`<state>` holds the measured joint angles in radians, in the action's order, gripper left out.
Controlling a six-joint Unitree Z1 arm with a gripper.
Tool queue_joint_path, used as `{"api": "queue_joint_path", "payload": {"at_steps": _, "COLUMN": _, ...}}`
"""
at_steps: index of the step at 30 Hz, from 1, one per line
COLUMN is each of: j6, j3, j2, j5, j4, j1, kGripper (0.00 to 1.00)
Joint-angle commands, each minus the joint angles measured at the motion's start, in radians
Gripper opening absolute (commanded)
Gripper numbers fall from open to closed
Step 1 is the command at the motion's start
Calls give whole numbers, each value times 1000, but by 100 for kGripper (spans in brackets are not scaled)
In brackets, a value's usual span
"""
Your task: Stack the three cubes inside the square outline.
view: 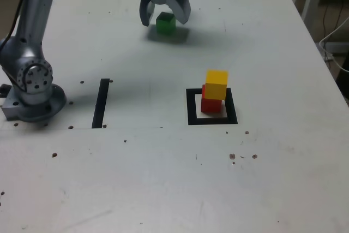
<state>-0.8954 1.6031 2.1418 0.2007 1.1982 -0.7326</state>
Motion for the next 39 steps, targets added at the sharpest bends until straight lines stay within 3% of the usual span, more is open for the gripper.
{"api": "queue_joint_path", "payload": {"at_steps": 1, "j6": 7, "j3": 4, "j2": 10, "j5": -4, "j4": -3, "j1": 1, "kGripper": 64}}
{"api": "queue_joint_path", "payload": {"at_steps": 6, "j6": 15, "j3": 2, "j2": 13, "j5": -9, "j4": -14, "j1": 6, "kGripper": 40}}
{"api": "queue_joint_path", "payload": {"at_steps": 10, "j6": 15, "j3": -1, "j2": 14, "j5": -17, "j4": -21, "j1": 10, "kGripper": 30}}
{"api": "queue_joint_path", "payload": {"at_steps": 39, "j6": 72, "j3": -17, "j2": -29, "j5": -13, "j4": 10, "j1": 72, "kGripper": 29}}
